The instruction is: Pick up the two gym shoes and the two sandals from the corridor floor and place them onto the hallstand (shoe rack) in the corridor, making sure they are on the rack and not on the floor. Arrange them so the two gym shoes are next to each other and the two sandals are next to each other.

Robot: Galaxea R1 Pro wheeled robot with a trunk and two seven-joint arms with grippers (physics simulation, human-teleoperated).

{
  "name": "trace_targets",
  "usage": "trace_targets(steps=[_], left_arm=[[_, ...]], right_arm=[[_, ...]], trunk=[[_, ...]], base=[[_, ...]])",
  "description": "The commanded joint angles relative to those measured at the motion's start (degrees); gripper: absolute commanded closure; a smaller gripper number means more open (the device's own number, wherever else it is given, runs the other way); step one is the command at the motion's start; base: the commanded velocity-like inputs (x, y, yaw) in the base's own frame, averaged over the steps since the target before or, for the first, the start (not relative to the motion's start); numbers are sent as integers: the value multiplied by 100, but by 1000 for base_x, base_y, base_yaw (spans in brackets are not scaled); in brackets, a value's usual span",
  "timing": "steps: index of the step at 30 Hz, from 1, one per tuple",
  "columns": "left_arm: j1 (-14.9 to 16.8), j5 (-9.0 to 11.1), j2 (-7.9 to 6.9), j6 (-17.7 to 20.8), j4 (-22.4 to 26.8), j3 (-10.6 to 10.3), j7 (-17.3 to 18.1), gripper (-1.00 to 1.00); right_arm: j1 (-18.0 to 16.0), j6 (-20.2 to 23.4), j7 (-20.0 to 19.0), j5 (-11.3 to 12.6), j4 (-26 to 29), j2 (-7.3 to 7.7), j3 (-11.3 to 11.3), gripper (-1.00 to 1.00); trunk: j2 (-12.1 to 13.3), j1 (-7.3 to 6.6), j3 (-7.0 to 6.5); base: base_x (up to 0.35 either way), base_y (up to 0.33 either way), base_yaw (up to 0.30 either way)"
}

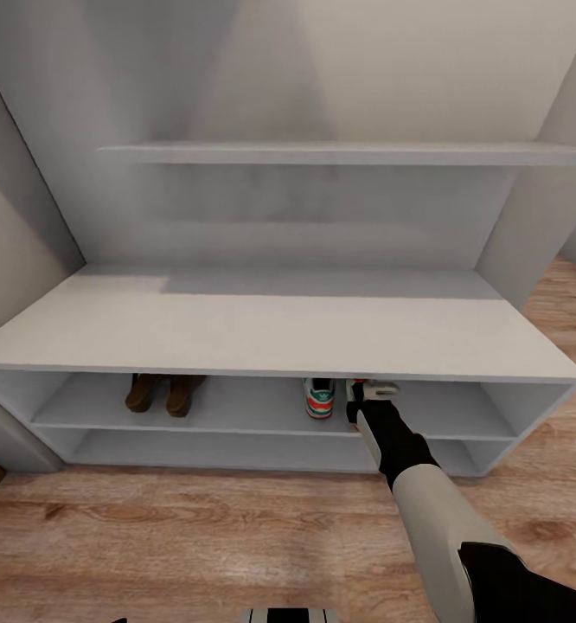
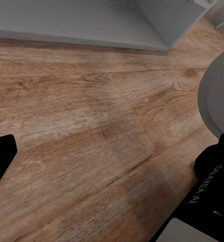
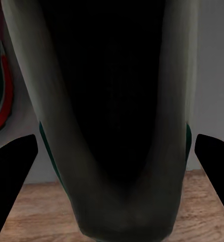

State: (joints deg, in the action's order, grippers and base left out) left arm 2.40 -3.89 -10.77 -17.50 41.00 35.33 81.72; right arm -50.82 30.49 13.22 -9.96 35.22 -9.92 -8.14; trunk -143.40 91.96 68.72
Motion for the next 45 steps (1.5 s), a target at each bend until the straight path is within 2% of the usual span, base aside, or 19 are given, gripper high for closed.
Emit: trace_targets(steps=[1,37,38,45], left_arm=[[6,-37,3,-36,5,30,20,-100],[6,-32,-2,-51,5,35,24,-100],[6,-32,-3,-51,5,35,24,-100],[6,-27,-4,-51,3,35,23,-100]], right_arm=[[2,27,-19,-37,-15,-7,-30,100],[2,27,-22,-34,-15,-7,-30,100],[2,27,-22,-33,-15,-7,-30,-100],[2,27,-22,-32,160,-7,-23,-100]], trunk=[[0,2,6],[0,2,6],[0,2,6],[0,2,6]], base=[[156,0,0],[42,9,0],[0,0,0],[0,0,0]])
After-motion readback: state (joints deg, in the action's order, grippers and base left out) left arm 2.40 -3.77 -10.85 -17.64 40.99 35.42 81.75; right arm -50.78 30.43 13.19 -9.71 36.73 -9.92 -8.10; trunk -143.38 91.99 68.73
